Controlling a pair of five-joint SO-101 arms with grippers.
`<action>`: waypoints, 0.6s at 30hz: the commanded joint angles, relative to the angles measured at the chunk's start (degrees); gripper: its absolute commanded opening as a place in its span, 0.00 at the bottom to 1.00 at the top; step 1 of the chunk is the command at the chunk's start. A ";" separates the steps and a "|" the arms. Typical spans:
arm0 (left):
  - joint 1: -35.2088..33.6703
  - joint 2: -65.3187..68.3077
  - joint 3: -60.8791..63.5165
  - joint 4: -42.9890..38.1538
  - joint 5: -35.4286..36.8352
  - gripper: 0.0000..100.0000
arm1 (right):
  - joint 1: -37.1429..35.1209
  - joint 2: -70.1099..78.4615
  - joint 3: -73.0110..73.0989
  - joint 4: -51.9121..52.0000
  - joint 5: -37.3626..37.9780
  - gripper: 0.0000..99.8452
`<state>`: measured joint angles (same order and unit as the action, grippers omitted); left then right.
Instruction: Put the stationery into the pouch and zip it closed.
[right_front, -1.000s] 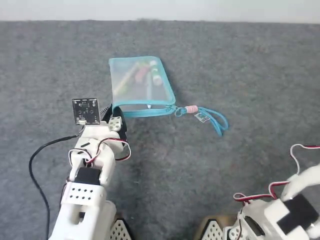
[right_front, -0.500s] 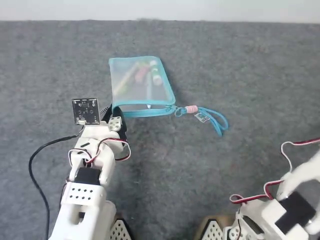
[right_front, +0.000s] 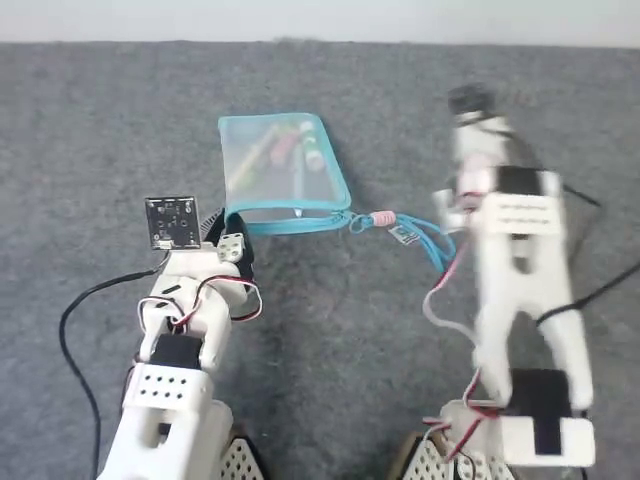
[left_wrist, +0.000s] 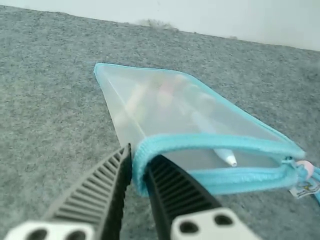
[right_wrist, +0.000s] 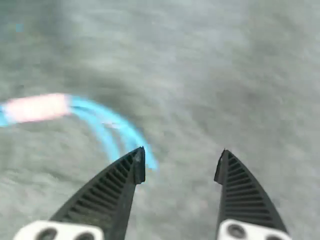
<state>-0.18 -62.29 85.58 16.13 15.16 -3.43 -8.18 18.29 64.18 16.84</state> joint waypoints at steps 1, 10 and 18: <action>0.35 0.09 -1.80 -1.93 -0.35 0.01 | -8.75 -10.07 10.29 -11.74 -2.64 0.23; 0.44 0.09 -1.89 -1.93 -0.35 0.01 | -20.35 -27.30 32.35 -24.13 4.13 0.23; 0.44 0.09 -1.80 -1.93 -0.35 0.01 | -21.85 -18.95 30.77 -25.54 22.07 0.28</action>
<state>-0.18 -62.29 85.58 16.13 15.16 -25.05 -30.51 50.99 40.97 31.78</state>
